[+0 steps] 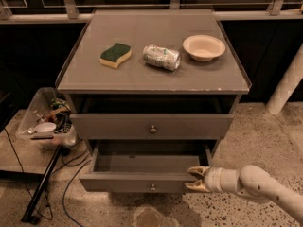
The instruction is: Open middle drawer
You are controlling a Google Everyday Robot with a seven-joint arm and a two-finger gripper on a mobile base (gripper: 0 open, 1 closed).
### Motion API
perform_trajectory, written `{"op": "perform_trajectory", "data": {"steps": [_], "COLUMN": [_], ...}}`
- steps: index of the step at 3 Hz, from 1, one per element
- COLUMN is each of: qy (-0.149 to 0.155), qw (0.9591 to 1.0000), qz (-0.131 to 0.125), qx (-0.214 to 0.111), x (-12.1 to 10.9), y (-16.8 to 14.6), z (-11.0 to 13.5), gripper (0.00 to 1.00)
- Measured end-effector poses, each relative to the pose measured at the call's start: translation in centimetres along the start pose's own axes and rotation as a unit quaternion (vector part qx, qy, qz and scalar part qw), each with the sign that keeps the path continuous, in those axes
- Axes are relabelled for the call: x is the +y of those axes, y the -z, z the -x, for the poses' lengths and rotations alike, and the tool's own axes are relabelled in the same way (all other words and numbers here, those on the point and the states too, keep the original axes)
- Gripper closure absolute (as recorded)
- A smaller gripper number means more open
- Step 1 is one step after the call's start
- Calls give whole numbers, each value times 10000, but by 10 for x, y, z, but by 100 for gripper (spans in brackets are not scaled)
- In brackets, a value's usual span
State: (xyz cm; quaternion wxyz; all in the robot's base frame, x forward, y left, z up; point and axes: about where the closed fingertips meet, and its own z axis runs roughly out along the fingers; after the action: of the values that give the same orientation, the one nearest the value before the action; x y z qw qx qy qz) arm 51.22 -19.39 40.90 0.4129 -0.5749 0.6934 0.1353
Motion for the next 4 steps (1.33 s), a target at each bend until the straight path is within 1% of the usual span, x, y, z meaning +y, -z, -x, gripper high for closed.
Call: {"op": "perform_trajectory", "data": {"steps": [1, 2, 3, 4], "qy": [38, 38, 38, 38], "qw": [9997, 9997, 9997, 9997], "qz": [30, 30, 31, 31], "qx": [-234, -234, -234, -234], "x": [30, 30, 30, 30], "y": [0, 4, 4, 4], "z": [9, 12, 12, 12], "gripper": [100, 100, 82, 58]}}
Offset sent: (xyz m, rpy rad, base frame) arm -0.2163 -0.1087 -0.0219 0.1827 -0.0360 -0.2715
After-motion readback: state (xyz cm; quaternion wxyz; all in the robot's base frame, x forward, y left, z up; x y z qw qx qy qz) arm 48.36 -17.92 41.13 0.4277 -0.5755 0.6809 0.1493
